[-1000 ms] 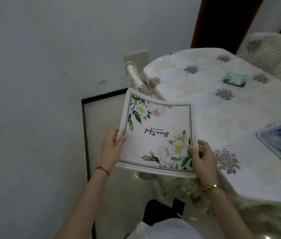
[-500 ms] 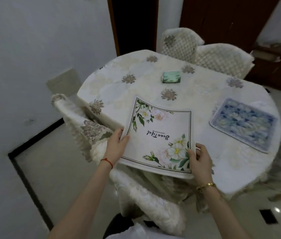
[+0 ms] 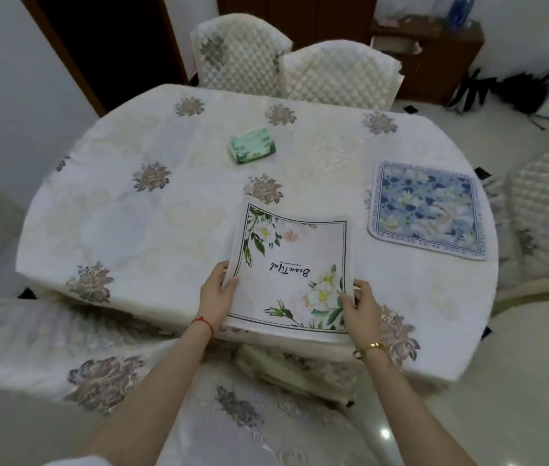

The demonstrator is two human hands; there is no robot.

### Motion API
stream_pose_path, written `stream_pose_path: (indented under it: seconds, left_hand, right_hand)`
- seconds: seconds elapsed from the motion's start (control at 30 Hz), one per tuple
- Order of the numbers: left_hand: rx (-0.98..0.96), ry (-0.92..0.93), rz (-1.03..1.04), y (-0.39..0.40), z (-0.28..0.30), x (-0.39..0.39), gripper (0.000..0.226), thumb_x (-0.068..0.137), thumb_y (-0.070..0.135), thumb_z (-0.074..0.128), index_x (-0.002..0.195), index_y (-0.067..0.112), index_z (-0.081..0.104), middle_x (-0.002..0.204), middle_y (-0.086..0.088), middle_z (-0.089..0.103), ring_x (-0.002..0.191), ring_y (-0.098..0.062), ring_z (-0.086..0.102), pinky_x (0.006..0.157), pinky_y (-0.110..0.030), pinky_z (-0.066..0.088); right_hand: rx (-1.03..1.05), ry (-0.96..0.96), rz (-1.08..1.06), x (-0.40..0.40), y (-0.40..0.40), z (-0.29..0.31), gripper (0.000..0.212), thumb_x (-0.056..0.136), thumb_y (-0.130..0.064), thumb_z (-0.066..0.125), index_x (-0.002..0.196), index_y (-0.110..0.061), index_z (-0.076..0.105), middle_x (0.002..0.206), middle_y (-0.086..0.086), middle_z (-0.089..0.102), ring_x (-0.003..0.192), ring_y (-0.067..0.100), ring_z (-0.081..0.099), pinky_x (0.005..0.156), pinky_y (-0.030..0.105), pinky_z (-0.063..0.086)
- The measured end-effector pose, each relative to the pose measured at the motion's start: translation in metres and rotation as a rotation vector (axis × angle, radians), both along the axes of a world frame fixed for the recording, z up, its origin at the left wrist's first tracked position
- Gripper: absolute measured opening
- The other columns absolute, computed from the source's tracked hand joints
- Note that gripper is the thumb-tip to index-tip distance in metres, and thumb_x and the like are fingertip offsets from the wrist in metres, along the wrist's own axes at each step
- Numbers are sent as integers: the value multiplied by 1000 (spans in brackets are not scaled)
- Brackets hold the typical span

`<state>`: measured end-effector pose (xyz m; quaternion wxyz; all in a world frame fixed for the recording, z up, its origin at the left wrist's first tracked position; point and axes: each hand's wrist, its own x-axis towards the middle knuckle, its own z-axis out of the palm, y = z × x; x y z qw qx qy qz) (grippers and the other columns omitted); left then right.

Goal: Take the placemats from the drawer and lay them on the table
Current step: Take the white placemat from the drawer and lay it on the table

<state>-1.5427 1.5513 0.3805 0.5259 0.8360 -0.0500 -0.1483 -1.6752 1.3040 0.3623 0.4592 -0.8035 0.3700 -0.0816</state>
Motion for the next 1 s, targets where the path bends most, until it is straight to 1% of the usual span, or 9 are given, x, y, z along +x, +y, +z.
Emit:
stream_pose_path:
  seconds: [0.13, 0.23, 0.33, 0.43, 0.53, 0.63, 0.77, 0.87, 1.0]
  left_hand:
    - [-15, 58, -23, 2, -27, 24, 23, 93, 11, 56, 114, 20, 55, 106, 6, 65, 103, -15, 62, 86, -22, 48]
    - [5, 104, -28, 7, -48, 36, 25, 92, 14, 58, 116, 20, 55, 112, 0, 66, 104, -19, 62, 95, -38, 50]
    - [33, 120, -27, 12, -59, 40, 29, 89, 14, 61, 116, 22, 56, 113, -3, 67, 104, -20, 63, 96, -43, 50]
    - [22, 137, 2, 11, -60, 44, 41, 87, 11, 64, 127, 16, 55, 120, -4, 65, 111, -19, 62, 100, -38, 48]
    - [32, 115, 9, 12, -59, 47, 53, 84, 8, 67, 134, 13, 51, 119, -1, 64, 106, -14, 61, 92, -17, 46]
    - [80, 69, -12, 12, -59, 52, 56, 83, 6, 68, 135, 15, 51, 113, 2, 62, 98, -10, 59, 82, -2, 42]
    - [207, -62, -123, 13, -67, 69, 57, 85, 10, 66, 138, 16, 46, 120, -3, 58, 109, -16, 53, 102, -30, 42]
    - [327, -217, -272, 4, -70, 85, 54, 90, 16, 59, 141, 15, 41, 140, -5, 46, 129, -20, 39, 110, -28, 29]
    - [366, -373, -417, -31, -65, 112, 50, 93, 15, 53, 142, 10, 41, 148, -9, 37, 137, -23, 31, 114, -32, 28]
  right_hand:
    - [-61, 24, -31, 16, 9, -13, 28, 92, -13, 55, 119, -9, 50, 75, -1, 51, 56, 9, 46, 52, 25, 31]
    - [-89, 49, -66, 18, 12, -24, 29, 92, -13, 55, 120, -8, 50, 72, -1, 55, 56, 8, 48, 51, 24, 32]
    - [-118, 77, -95, 15, 14, -33, 30, 92, -14, 56, 120, -6, 51, 72, -1, 56, 57, 13, 51, 50, 20, 31]
    - [-141, 89, -130, 13, 14, -35, 29, 90, -16, 60, 117, -7, 53, 82, 1, 57, 68, 17, 53, 54, 12, 31]
    - [-185, 116, -133, 12, 12, -42, 28, 88, -22, 64, 110, -8, 55, 78, 2, 59, 68, 18, 55, 55, 21, 36]
    - [-372, 204, -62, 13, 10, -46, 28, 84, -22, 67, 105, -6, 56, 87, 8, 56, 80, 27, 54, 66, 33, 42]
    - [-659, 195, -8, 33, 5, -40, 38, 86, -26, 65, 115, -3, 56, 107, 14, 57, 96, 30, 52, 81, 41, 45]
    - [-610, 104, 155, 72, -1, -40, 34, 91, -25, 51, 119, -8, 57, 123, 11, 57, 112, 29, 50, 93, 41, 42]
    - [-403, 78, 381, 132, -11, -51, 38, 97, -27, 46, 132, -14, 52, 144, 5, 45, 135, 23, 35, 114, 40, 26]
